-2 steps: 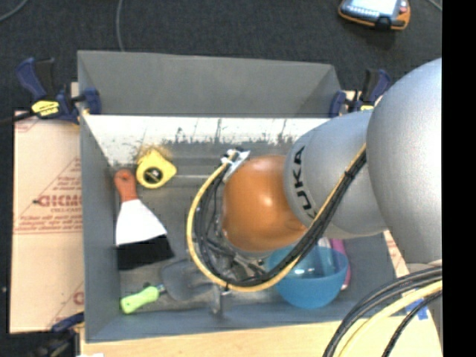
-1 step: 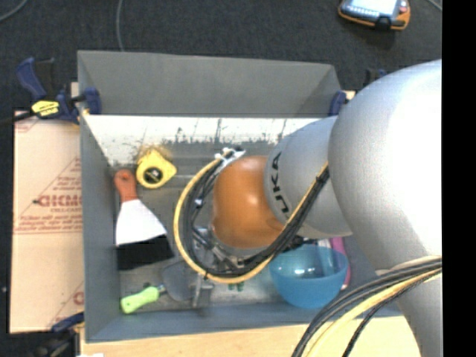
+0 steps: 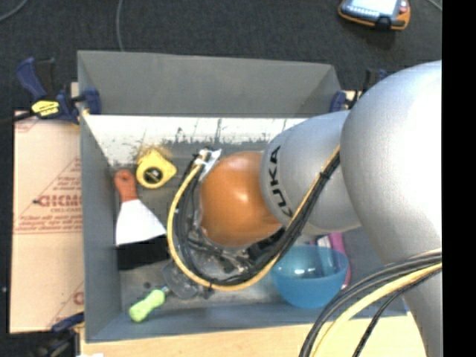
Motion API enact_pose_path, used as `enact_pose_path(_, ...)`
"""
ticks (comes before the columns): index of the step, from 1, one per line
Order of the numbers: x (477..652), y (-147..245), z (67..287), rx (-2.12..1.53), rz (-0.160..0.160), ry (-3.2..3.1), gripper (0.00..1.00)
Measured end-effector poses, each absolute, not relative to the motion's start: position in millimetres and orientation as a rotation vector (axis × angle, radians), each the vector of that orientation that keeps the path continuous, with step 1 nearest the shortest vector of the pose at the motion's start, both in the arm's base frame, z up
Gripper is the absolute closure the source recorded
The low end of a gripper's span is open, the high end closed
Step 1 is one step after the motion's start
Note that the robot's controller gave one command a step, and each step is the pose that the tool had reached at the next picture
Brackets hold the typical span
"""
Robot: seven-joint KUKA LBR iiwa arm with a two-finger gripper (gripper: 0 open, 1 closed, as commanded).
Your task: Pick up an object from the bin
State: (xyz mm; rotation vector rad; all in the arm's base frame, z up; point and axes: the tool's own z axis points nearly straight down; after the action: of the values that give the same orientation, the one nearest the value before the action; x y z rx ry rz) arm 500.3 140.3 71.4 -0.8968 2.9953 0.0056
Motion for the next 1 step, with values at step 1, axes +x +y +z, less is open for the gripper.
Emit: enact_pose_path(1, 500.0, 140.4, 71.5, -0.895, 0.007, 2.996, 1.00)
